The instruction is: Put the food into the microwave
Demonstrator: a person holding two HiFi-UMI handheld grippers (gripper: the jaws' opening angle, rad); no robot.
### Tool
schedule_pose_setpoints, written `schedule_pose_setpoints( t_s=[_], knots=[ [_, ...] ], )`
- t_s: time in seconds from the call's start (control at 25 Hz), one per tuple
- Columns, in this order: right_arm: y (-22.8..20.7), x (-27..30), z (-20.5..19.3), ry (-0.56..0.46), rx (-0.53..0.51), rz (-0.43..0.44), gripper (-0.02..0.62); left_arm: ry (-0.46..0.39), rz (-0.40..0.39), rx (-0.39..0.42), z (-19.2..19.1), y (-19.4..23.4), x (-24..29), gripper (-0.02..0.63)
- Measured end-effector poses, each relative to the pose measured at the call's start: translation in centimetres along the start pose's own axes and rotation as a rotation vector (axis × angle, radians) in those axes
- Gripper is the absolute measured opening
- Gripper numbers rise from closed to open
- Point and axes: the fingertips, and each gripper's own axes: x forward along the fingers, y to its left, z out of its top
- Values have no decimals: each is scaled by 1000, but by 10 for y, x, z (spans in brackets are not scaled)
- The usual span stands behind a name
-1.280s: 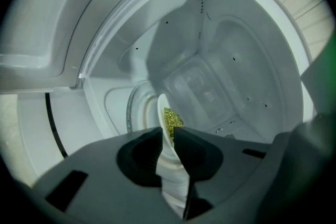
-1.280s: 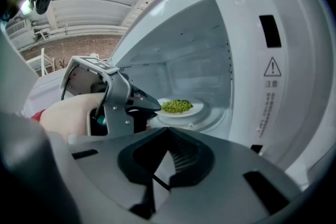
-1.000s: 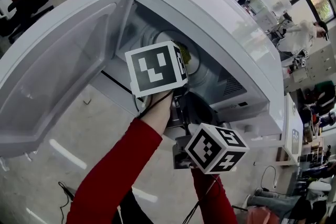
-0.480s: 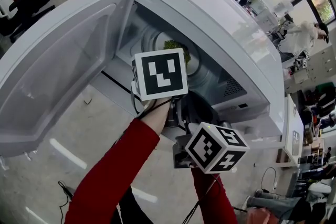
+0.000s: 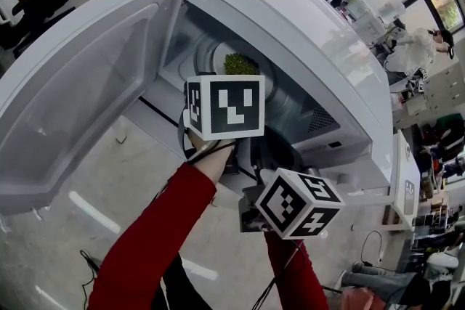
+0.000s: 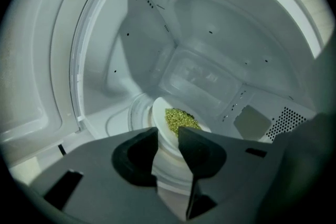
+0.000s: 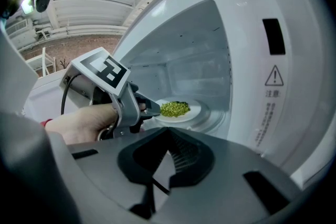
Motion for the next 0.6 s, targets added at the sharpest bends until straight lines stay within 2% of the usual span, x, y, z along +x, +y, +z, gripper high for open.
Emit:
schedule_pose_setpoints(
  t_s=[0.2, 0.44, 0.6],
  knots=[
    [-5, 0, -1, 4, 0, -2, 14, 16, 3, 78, -1, -5, 4, 127],
    [-2, 0, 0, 3, -3, 4, 14, 12, 61, 168, -1, 1, 5, 138],
    [0, 1, -2, 6, -3, 7, 14, 11, 60, 169, 0, 4, 5, 138]
  ],
)
